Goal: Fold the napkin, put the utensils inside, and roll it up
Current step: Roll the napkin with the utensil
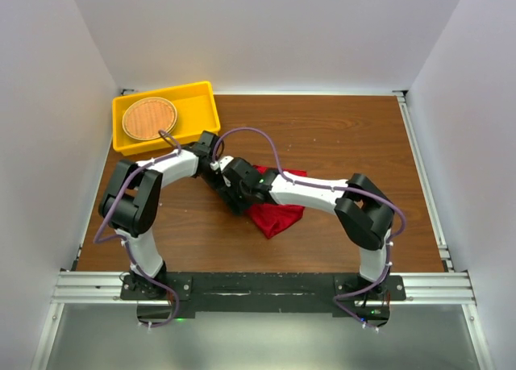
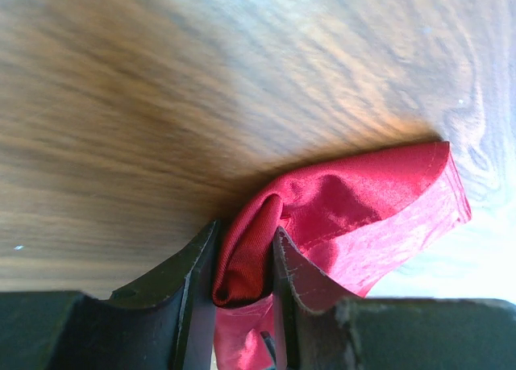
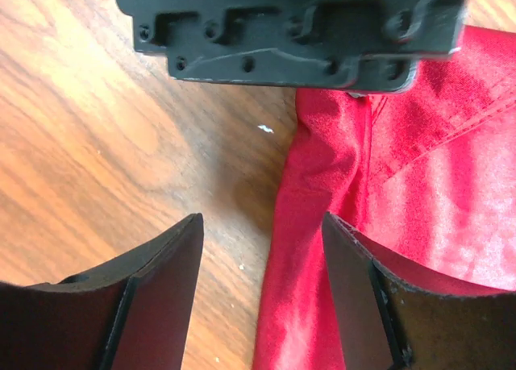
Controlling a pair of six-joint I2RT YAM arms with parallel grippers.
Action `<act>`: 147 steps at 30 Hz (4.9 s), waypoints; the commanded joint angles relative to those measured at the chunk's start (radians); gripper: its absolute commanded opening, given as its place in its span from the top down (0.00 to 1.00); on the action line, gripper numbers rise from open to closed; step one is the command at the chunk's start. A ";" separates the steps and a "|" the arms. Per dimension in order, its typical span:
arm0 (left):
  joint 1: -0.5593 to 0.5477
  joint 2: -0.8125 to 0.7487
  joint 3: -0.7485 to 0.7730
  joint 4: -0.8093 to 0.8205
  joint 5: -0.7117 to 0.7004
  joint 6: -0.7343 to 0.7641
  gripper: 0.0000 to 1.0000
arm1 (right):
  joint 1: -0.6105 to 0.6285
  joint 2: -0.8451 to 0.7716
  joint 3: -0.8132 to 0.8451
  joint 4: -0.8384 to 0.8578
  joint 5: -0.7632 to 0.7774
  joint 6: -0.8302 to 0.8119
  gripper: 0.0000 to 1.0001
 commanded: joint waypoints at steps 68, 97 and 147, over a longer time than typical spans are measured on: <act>0.020 -0.248 -0.546 0.988 0.394 0.417 1.00 | -0.461 0.376 -0.098 0.208 -0.966 0.367 1.00; 0.011 -0.027 -0.458 0.775 0.299 0.549 1.00 | -0.435 0.057 0.135 -0.409 -0.573 -0.088 0.46; -0.050 -0.156 -0.333 0.780 0.564 0.386 0.80 | -0.441 -0.070 -0.500 -0.012 -0.487 0.125 1.00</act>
